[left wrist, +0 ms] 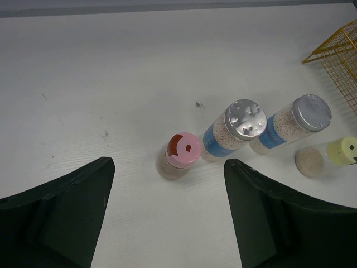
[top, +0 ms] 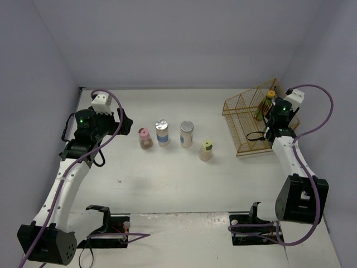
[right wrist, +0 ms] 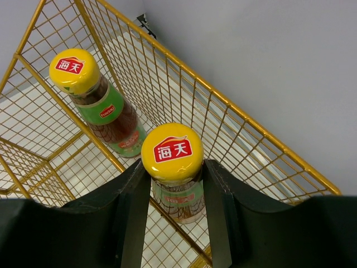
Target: Organize the condiment bottles
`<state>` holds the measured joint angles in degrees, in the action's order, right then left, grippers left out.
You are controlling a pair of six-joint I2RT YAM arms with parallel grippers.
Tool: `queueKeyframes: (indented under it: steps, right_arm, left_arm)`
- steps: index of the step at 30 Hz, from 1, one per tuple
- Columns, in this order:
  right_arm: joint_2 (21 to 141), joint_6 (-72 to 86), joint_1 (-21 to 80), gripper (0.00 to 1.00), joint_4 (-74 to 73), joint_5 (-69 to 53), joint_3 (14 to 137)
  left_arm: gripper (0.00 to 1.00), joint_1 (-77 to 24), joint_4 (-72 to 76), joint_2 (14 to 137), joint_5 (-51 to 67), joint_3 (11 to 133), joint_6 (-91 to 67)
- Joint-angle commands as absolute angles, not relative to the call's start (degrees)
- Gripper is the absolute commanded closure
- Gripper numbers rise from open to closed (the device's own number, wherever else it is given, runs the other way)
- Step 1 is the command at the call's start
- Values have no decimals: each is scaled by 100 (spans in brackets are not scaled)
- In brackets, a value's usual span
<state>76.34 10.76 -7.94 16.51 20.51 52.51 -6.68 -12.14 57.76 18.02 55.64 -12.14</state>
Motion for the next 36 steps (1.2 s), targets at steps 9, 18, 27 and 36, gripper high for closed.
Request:
queueKeyframes:
  steps: [9, 18, 27, 36]
  right_arm:
    - [7418, 1266, -835, 48, 2848, 2136, 5353]
    - [7172, 1336, -817, 36, 2514, 1760, 5589]
    - [6593, 1266, -397, 26, 1732, 564, 6205]
    - [6460, 1019, 1062, 15, 1029, -131, 5881]
  left_arm:
    - [20, -650, -949, 5748, 1925, 5757, -1213]
    - [20, -642, -967, 5731, 1907, 5757, -1213]
    - [20, -642, -967, 5722, 1898, 5757, -1239]
    - [20, -598, -984, 5722, 1785, 5766, -1301]
